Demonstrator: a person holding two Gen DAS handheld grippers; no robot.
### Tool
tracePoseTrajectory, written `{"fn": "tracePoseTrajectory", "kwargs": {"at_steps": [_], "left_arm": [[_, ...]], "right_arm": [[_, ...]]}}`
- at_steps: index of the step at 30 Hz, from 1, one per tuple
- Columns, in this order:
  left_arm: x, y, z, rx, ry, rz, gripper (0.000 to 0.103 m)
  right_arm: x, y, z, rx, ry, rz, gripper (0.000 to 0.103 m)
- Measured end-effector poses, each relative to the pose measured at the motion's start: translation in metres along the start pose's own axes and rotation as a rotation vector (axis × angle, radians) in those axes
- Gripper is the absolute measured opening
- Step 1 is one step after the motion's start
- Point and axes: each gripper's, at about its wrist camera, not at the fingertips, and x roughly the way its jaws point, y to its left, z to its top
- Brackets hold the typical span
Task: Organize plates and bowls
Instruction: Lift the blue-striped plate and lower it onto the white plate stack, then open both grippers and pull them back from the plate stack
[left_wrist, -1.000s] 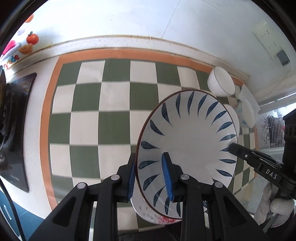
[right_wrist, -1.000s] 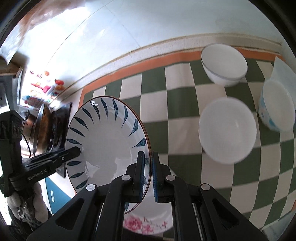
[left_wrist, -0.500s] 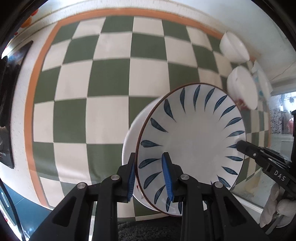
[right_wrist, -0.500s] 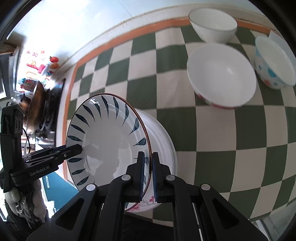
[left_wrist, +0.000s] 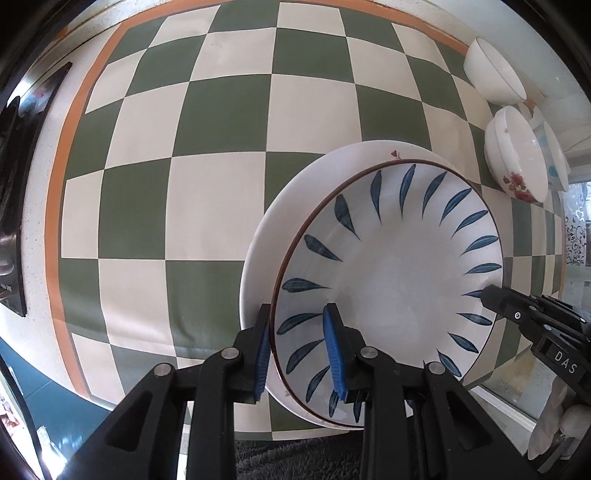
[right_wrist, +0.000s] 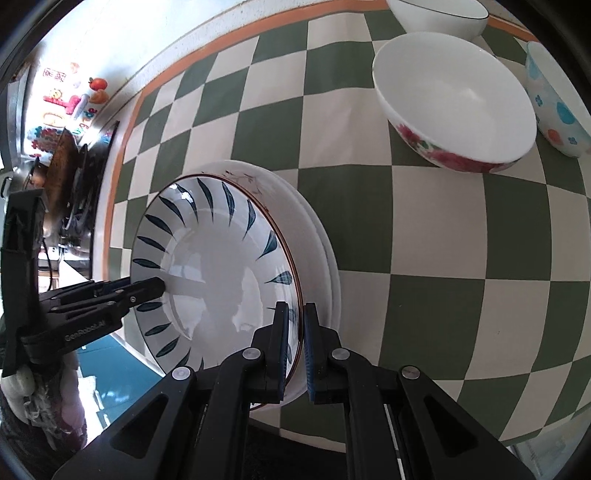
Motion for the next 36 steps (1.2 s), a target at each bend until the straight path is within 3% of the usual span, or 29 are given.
{"fn": "tracePoseTrajectory", "kwargs": {"at_steps": [9,17,24,30,36], "left_arm": [[-0.001,0.004,-0.002,-0.027,0.000,-0.003,0.026],[-0.001,0.017,0.001,-0.109,0.027,-0.048,0.026],[-0.006,0.022,-0.004,-0.104,0.018,-0.040,0.026],[-0.027,0.016,-0.016,-0.070,-0.025,-0.016,0.026],[-0.064,0.003,-0.043,-0.032,-0.119,0.024,0.026]], "right_arm": [[0.007,0.001,0.004,0.006,0.024,0.005,0.012],[0.005,0.007,0.005,0.045,0.025,-0.054,0.012],[0.004,0.014,0.003,0.046,0.016,-0.106,0.012],[-0.002,0.017,-0.002,0.052,-0.003,-0.130,0.012],[-0.022,0.034,-0.019,0.030,-0.034,-0.120,0.012]]}}
